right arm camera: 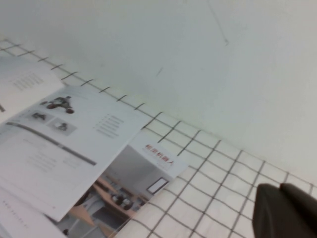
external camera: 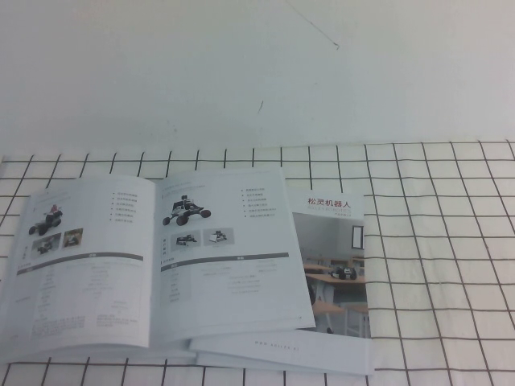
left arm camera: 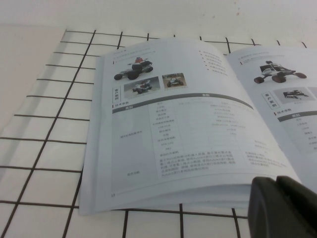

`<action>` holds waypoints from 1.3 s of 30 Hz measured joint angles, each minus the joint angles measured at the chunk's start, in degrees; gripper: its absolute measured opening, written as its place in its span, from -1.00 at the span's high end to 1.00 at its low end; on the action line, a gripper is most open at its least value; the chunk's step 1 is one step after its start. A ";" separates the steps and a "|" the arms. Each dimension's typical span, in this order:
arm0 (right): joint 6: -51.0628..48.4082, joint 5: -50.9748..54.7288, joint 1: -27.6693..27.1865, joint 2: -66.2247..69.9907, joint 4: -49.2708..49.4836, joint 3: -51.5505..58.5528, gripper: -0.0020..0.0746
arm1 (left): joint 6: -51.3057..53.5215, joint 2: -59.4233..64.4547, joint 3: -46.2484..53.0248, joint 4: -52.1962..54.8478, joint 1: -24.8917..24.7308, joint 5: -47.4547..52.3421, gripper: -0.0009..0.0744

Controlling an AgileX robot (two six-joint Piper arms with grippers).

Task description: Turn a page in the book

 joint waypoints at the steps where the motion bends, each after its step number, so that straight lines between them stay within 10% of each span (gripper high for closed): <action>1: 0.00 0.68 -1.27 -1.14 0.00 0.00 0.96 | 0.16 0.00 0.00 0.00 0.00 0.00 0.98; 11: 0.00 1.88 -14.63 -11.37 -0.20 0.00 0.96 | 0.23 0.00 0.00 0.00 0.00 0.00 0.99; 39: 21.29 4.93 -15.74 -24.08 -18.25 23.79 0.96 | 0.33 -0.09 0.00 -0.14 0.00 0.00 0.99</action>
